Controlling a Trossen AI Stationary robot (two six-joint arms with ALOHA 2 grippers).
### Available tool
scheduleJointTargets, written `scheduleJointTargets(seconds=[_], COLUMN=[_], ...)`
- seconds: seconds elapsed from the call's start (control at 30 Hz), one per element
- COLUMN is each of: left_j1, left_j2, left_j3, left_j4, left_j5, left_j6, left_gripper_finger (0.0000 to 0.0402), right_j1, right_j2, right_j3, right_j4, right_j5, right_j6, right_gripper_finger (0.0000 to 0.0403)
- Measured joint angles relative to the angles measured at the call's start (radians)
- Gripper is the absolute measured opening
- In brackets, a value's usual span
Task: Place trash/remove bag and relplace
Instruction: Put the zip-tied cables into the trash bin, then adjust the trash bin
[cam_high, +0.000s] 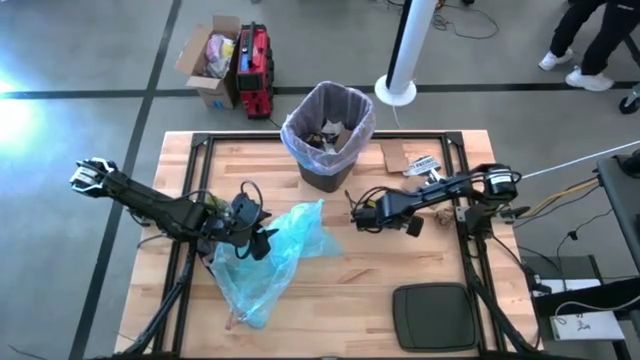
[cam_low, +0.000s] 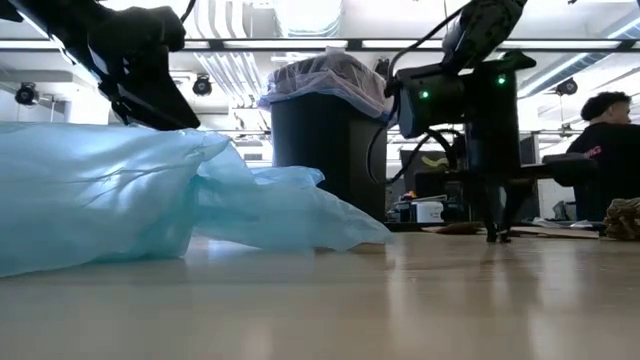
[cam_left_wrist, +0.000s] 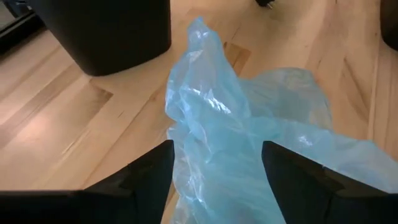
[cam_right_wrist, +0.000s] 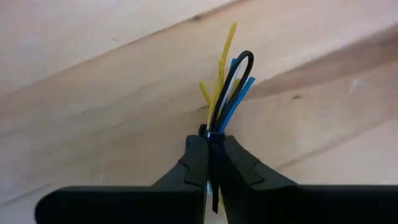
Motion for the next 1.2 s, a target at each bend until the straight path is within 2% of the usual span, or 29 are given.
scheduleJointTargets(seconds=[0.07,0.2,0.33,0.43,0.5,0.57,0.67,0.7,0.73,0.8,0.83,0.9,0.97,1.03,1.2], left_j1=[0.000,0.000,0.000,0.000,0.000,0.000,0.000,0.000,0.000,0.000,0.000,0.000,0.000,0.000,-0.010], left_j2=[-0.010,-0.049,-0.084,-0.102,-0.106,-0.108,-0.104,-0.103,-0.103,-0.103,-0.103,-0.103,-0.103,-0.103,-0.105], left_j3=[0.000,0.000,0.000,0.001,0.001,0.002,0.002,0.002,0.002,0.002,0.002,0.002,0.002,0.002,0.001], left_j4=[0.000,0.000,0.001,0.018,0.048,0.082,0.162,0.184,0.201,0.228,0.230,0.230,0.235,0.235,0.236], left_j5=[0.000,-0.003,-0.092,-0.189,-0.218,-0.224,-0.229,-0.229,-0.228,-0.229,-0.229,-0.229,-0.228,-0.204,-0.140], left_j6=[-0.005,-0.013,0.022,0.035,0.034,0.035,0.035,0.035,0.035,0.035,0.035,0.035,0.035,0.027,-0.003], left_gripper_finger=[0.0223,0.0215,0.0207,0.0200,0.0194,0.0188,0.0177,0.0174,0.0171,0.0166,0.0164,0.0160,0.0158,0.0157,0.0169], right_j1=[0.000,0.010,0.056,0.080,0.085,0.082,0.059,0.042,0.020,-0.041,-0.074,-0.141,-0.205,-0.253,-0.289], right_j2=[-0.025,-0.103,-0.150,-0.170,-0.174,-0.172,-0.171,-0.171,-0.172,-0.174,-0.174,-0.171,-0.167,-0.166,-0.166], right_j3=[0.001,0.084,0.259,0.404,0.499,0.587,0.686,0.711,0.731,0.762,0.776,0.801,0.820,0.823,0.811], right_j4=[0.000,-0.088,-0.291,-0.354,-0.312,-0.215,0.039,0.141,0.233,0.366,0.396,0.385,0.340,0.276,0.230], right_j5=[0.050,0.246,0.513,0.757,0.914,1.025,1.115,1.098,1.029,0.767,0.639,0.476,0.392,0.354,0.263], right_j6=[-0.062,-0.237,-0.304,-0.369,-0.485,-0.656,-0.986,-1.109,-1.234,-1.439,-1.466,-1.419,-1.345,-1.294,-1.273], right_gripper_finger=[0.0010,0.0004,0.0004,0.0004,0.0003,0.0003,0.0003,0.0003,0.0003,0.0005,0.0009,0.0026,0.0058,0.0099,0.0210])
